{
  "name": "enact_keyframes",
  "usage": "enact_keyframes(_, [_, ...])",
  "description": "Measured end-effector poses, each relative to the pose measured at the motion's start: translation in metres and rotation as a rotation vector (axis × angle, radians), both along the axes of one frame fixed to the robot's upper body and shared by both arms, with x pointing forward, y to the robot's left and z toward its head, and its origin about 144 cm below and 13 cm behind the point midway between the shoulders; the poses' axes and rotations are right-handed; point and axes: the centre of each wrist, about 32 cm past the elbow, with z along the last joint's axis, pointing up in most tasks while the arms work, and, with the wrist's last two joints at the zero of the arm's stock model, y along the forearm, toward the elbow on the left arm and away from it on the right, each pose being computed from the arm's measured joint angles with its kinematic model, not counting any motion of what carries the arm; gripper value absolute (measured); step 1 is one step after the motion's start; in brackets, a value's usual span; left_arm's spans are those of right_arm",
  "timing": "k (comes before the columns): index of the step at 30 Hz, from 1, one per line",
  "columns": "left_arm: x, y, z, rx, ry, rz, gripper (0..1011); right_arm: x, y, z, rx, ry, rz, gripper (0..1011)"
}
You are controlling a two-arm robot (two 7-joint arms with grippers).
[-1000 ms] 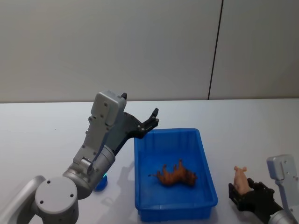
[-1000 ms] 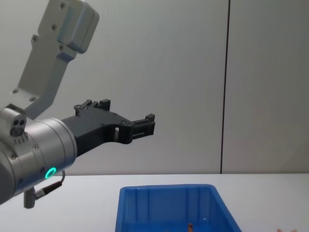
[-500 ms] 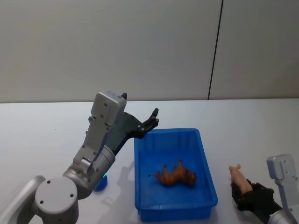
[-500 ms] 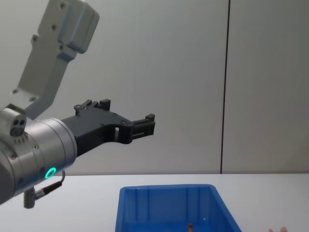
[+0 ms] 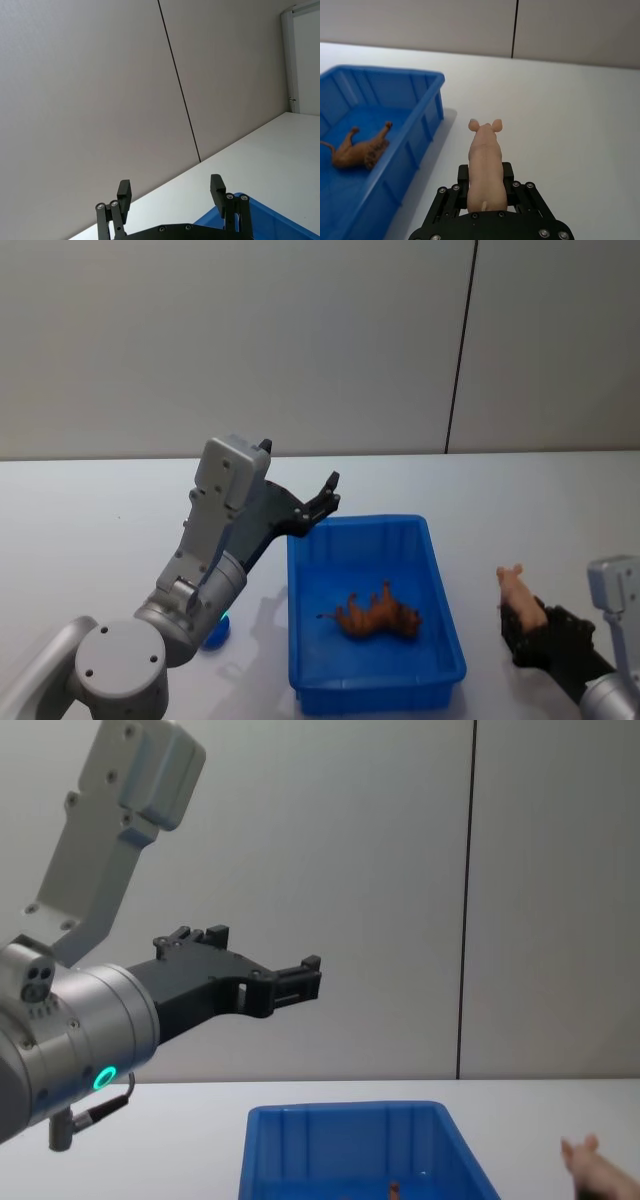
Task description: Pick up the two dolls from the table and place them into the box.
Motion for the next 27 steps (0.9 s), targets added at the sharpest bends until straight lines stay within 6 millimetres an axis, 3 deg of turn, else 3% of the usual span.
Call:
enact_keyframes(17, [0.000, 0.000, 0.000, 0.000, 0.000, 0.000, 1002, 0.011, 0.004, 0.033, 0.045, -0.210, 0.099, 375])
enact_keyframes(27, [0.000, 0.000, 0.000, 0.000, 0.000, 0.000, 1002, 0.022, 0.012, 0.048, 0.096, -0.233, 0.211, 375])
